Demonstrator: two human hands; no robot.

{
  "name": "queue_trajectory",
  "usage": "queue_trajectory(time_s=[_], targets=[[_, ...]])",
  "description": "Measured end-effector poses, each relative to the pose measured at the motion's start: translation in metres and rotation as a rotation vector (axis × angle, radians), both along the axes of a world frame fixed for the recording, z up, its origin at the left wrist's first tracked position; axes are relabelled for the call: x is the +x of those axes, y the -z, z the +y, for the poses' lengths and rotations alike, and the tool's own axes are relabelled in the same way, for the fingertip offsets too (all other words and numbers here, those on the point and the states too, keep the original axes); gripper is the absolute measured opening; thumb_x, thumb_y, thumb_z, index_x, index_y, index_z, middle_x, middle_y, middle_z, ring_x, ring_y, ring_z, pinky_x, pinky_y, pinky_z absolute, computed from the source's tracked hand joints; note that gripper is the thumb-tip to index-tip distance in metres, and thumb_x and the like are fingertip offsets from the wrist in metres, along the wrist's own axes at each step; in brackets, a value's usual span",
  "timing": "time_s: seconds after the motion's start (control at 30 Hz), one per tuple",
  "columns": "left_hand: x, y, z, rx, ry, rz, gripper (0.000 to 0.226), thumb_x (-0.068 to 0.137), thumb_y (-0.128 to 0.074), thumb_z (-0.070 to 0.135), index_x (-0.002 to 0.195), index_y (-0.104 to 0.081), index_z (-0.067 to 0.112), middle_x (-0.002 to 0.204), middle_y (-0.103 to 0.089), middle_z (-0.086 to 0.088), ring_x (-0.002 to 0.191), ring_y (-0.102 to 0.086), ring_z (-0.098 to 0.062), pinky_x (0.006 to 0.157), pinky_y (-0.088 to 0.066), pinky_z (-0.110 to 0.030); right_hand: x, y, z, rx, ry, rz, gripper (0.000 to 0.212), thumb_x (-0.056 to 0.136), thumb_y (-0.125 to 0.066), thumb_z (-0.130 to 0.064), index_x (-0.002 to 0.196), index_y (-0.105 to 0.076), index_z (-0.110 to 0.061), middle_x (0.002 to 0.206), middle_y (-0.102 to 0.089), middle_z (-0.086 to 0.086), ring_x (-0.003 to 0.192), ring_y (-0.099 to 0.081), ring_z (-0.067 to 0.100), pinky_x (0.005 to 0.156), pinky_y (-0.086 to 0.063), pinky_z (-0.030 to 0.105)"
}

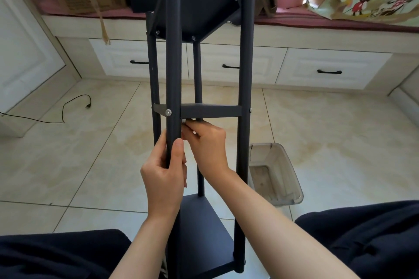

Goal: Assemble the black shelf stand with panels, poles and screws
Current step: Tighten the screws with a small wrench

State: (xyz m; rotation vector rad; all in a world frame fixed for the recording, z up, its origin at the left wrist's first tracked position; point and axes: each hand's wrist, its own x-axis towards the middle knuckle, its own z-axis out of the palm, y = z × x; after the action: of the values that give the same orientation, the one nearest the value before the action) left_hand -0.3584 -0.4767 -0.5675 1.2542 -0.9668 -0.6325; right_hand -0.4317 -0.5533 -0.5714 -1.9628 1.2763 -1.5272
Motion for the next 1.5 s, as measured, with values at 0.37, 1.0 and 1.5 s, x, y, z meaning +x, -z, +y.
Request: queue_trajectory(time_s=[0.37, 1.0, 1.5], targets=[[0.001, 0.001, 0.000, -0.006, 0.010, 0.001, 0.027, 0.100, -0.055, 0.029, 0.123, -0.063, 0.040, 0.063, -0.049, -0.013, 0.046, -0.044, -0.019, 0.040, -0.041, -0.030, 0.000, 0.006, 0.004, -0.002, 0.017, -0.047, 0.013, 0.090, -0.067, -0.012, 0.092, -0.077, -0.004, 0.080, -0.075, 0.005, 0.067, -0.069, 0.015, 0.070, -0.058, 0.027], [-0.001, -0.001, 0.007, 0.016, 0.060, 0.024, 0.025, 0.100, -0.056, 0.032, 0.123, -0.066, 0.036, 0.058, -0.047, -0.002, 0.045, -0.041, -0.017, 0.041, -0.039, -0.028, -0.101, -0.092, 0.044, 0.450, -0.117, 0.420, 0.019, 0.094, -0.061, -0.020, 0.085, -0.077, -0.020, 0.075, -0.071, -0.002, 0.070, -0.064, 0.018, 0.066, -0.053, 0.031], [0.000, 0.002, 0.005, 0.025, 0.067, 0.040, 0.042, 0.095, -0.059, 0.035, 0.133, -0.063, 0.017, 0.061, -0.045, -0.015, 0.047, -0.041, -0.019, 0.041, -0.038, -0.028, -0.131, -0.117, -0.015, 0.699, -0.160, -0.248, 0.011, 0.091, -0.067, -0.014, 0.083, -0.076, -0.016, 0.110, -0.070, 0.002, 0.112, -0.061, 0.018, 0.100, -0.050, 0.045]])
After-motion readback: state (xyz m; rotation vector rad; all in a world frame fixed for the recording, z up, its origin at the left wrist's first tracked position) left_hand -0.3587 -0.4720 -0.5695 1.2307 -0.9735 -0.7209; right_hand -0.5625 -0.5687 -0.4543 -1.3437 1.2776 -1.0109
